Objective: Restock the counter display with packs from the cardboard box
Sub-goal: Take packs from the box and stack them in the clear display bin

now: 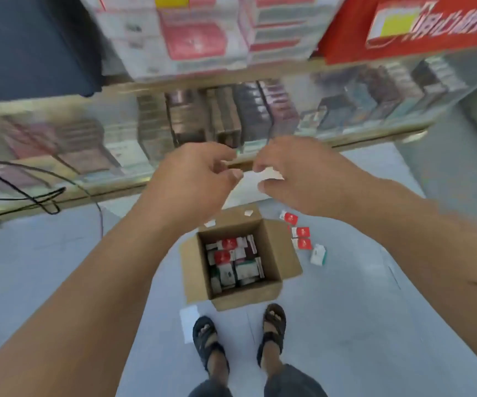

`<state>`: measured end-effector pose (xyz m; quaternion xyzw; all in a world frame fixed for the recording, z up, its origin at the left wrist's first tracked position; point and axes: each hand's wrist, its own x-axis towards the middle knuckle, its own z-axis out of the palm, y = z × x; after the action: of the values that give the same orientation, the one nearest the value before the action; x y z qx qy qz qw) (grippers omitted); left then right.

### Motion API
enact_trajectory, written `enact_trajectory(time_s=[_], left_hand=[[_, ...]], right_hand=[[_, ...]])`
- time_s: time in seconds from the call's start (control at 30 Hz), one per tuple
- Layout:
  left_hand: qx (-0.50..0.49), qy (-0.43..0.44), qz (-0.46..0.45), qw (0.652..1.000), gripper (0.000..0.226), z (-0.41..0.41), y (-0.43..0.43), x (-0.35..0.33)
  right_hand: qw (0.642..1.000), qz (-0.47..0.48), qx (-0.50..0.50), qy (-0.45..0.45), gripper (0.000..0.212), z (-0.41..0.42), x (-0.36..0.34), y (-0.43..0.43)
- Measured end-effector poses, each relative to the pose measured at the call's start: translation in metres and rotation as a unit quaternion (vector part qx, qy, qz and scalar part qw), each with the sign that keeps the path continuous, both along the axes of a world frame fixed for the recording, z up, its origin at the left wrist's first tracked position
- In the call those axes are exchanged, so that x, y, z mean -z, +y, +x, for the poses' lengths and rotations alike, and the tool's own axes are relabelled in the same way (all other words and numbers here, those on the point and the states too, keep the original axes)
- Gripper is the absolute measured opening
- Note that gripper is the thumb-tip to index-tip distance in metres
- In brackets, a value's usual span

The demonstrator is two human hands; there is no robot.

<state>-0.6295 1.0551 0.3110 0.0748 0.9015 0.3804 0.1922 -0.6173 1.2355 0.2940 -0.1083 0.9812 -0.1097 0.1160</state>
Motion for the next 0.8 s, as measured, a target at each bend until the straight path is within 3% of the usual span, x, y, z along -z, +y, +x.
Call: enact_trajectory(time_s=[0.23,0.6,0.8], left_hand=[[0.002,-0.079,-0.067,0.995,0.031,0.016,0.014,0.169],[0.005,-0.177,-0.146,0.973,0.033,0.025,0.017,0.417],[0.016,-0.217,-0.175,0.96,0.039,0.021,0.016,0.507]], right_hand=[[0.987,0.007,-0.007,-0.161,0.027,0.026,0.202,0.009],[0.948,0.036,-0.066,-0.31,0.025,0.038,0.486,0.003],[0.923,0.022,-0.093,-0.373,0.045,0.037,0.595,-0.03]])
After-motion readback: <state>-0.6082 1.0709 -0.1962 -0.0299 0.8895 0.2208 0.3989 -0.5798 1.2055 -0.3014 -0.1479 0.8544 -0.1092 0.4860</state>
